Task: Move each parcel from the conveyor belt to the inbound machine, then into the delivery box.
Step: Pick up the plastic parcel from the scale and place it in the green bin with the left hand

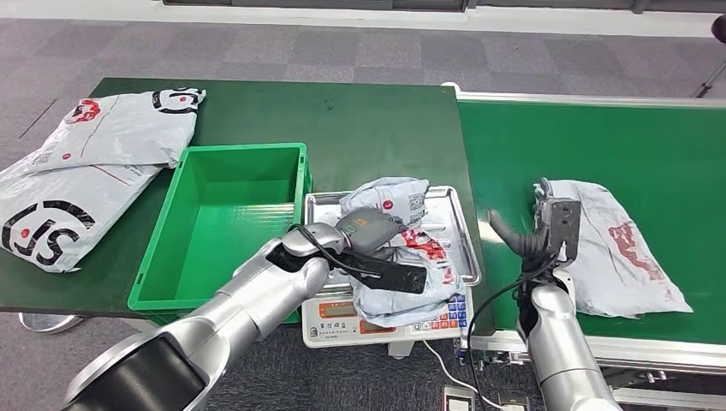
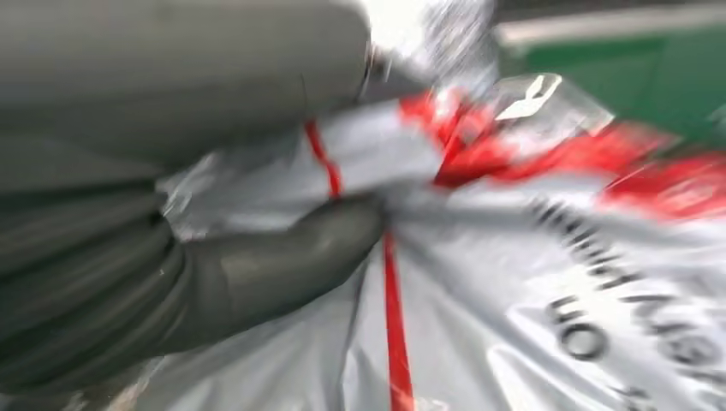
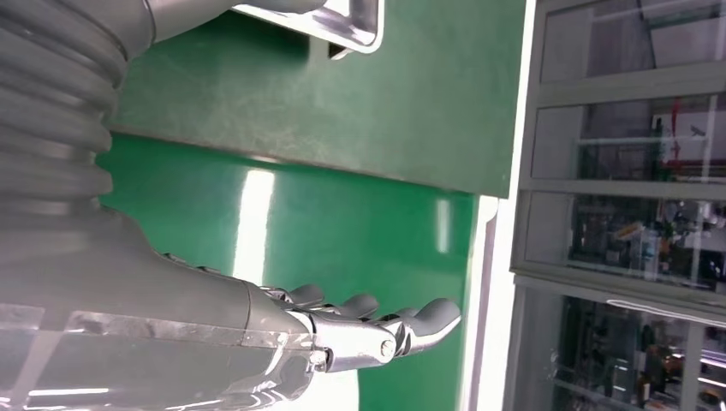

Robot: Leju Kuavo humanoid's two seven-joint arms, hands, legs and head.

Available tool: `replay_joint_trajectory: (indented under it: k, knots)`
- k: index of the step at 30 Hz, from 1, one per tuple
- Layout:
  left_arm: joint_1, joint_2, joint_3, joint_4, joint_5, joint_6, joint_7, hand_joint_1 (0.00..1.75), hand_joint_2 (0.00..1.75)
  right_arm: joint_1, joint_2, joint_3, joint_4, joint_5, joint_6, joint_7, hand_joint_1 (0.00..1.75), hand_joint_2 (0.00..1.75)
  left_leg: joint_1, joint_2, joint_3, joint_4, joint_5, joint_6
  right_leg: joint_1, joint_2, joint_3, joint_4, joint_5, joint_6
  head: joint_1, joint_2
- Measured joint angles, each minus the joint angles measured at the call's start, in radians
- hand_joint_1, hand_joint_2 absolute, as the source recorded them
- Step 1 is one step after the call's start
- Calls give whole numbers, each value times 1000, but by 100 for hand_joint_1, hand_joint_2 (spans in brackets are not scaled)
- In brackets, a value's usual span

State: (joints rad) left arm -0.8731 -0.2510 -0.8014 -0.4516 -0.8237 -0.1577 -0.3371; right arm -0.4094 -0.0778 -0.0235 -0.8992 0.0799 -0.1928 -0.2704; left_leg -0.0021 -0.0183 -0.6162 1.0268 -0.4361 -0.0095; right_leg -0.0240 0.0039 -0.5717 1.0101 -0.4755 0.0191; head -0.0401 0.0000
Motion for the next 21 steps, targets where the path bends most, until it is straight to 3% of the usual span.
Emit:
replay_joint_trajectory:
  k: [5, 11, 21]
  knots:
    - [-2, 5, 33, -160, 92, 15, 17, 175, 175, 50, -18, -17, -42, -27, 5, -4, 0, 175, 0, 0, -2, 0, 0, 0, 0, 0, -2, 0, 0, 0, 0, 0]
    - [-27, 11, 64, -363, 103, 64, 132, 175, 175, 84, -30, -36, -73, -35, 3, -8, 0, 175, 0, 0, -3, 0, 0, 0, 0, 0, -3, 0, 0, 0, 0, 0]
    - [-64, 23, 93, -456, 88, 92, 171, 175, 175, 114, -38, -60, -108, -35, 0, -14, 0, 175, 0, 1, -3, 0, 0, 0, 0, 1, -3, 0, 0, 0, 0, 0]
